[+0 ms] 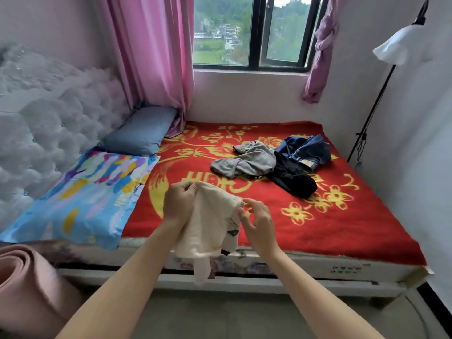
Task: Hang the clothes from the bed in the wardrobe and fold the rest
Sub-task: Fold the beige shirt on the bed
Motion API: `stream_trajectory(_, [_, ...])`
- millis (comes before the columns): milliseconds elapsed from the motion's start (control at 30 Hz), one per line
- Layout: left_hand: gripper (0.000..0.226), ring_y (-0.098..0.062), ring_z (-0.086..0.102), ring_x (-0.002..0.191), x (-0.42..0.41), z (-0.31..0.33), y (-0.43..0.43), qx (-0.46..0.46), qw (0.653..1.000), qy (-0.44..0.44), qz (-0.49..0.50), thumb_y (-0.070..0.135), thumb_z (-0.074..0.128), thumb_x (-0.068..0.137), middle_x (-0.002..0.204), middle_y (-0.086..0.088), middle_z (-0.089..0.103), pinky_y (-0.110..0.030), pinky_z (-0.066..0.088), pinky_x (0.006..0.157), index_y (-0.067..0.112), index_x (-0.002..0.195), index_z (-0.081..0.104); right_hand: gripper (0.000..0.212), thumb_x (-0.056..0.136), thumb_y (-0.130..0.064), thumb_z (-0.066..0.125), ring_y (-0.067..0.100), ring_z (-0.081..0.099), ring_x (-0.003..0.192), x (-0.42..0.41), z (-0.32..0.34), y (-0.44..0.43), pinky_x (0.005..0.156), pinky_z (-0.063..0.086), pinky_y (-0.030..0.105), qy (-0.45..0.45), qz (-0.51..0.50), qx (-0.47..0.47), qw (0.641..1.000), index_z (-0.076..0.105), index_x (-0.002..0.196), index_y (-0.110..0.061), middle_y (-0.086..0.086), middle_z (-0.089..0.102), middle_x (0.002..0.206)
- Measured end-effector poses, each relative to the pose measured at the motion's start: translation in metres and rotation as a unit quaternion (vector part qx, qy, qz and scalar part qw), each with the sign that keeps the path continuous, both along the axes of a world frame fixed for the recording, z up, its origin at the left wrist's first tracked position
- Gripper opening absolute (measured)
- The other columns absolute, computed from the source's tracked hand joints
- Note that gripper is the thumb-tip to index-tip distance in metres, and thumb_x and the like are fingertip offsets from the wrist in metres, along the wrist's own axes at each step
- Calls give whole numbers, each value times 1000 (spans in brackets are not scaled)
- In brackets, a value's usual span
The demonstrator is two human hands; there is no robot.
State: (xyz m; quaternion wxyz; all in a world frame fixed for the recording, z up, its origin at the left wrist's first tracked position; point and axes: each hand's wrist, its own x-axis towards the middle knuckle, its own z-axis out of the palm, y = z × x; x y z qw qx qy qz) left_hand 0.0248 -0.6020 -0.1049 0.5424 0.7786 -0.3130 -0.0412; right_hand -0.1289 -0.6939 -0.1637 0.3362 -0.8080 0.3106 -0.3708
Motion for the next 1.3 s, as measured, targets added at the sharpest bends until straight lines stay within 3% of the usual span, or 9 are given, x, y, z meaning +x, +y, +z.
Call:
stream_trajectory(200, [32, -22, 48, 68, 49, -13, -44, 2, 996, 45, 76, 11, 55, 92, 68, -21, 59, -37, 42, 65, -12, 71, 62, 96, 80, -25, 74, 5, 63, 94, 48, -28, -8, 85, 53, 29, 58, 244, 205, 946, 7, 149, -27, -7, 47, 130])
stream_trajectory(300, [31, -23, 47, 69, 80, -20, -64, -7, 993, 70, 98, 11, 57, 91, 67, -13, 57, -35, 42, 68, -6, 66, 61, 111, 72, -18, 81, 17, 50, 115, 77, -38, -16, 97, 46, 39, 103, 273, 127, 948, 0, 147, -33, 0, 35, 139])
stream_trajectory(500, [27, -19, 44, 68, 158, -31, -135, -50, 985, 138, 92, 11, 58, 90, 69, -8, 52, -29, 37, 64, 4, 64, 58, 28, 75, 7, 66, 13, 57, 77, 152, -29, -85, 69, 49, 29, -2, 92, 84, 992, 73, 98, -6, 7, 64, 90])
stream_trajectory(667, [19, -25, 56, 102, 224, -24, -193, -19, 981, 191, 6, 13, 57, 92, 104, -11, 62, -27, 42, 82, 3, 105, 65, 31, 72, 20, 53, -5, 56, 60, 208, 36, -180, 61, 44, 15, -54, 51, 129, 989, 72, 81, -3, -3, 65, 69])
stream_trajectory(733, [49, -26, 52, 118, 248, -18, -210, 22, 981, 181, -61, 29, 59, 91, 129, -13, 54, -30, 40, 92, 4, 133, 48, 21, 77, 14, 57, 1, 52, 58, 232, 65, -214, 59, 42, 21, -63, 42, 106, 991, 67, 69, -2, -4, 59, 60])
stream_trajectory(867, [104, -2, 52, 104, 275, -4, -229, 6, 953, 158, -258, 85, 54, 52, 118, 14, 52, -8, 42, 73, 24, 135, 45, 16, 81, 5, 60, 11, 59, 66, 278, 96, -252, 64, 46, 28, -9, 39, 55, 998, 71, 72, -1, 10, 67, 70])
stream_trajectory(1067, [94, -12, 40, 128, 258, -43, -249, 68, 935, 77, -339, 55, 76, 63, 139, 7, 43, -27, 38, 101, 24, 143, 36, 14, 81, 5, 58, 31, 54, 65, 302, 86, -272, 63, 42, 33, 35, 38, 83, 995, 67, 75, 14, 33, 64, 83])
stream_trajectory(1200, [92, -14, 42, 124, 246, -51, -266, 85, 961, 40, -262, 57, 73, 66, 136, 5, 47, -39, 40, 101, 24, 143, 35, 24, 80, 4, 61, 15, 48, 56, 307, 95, -289, 56, 40, 27, 20, 27, 117, 993, 66, 57, -1, 13, 57, 55])
stream_trajectory(1300, [49, -22, 57, 107, 243, -53, -281, 60, 983, -2, -175, 36, 65, 86, 117, -4, 62, -38, 48, 84, 16, 129, 53, 24, 81, 2, 61, 20, 35, 58, 308, 102, -301, 56, 29, 28, 30, 56, 114, 991, 58, 65, 19, 9, 44, 58])
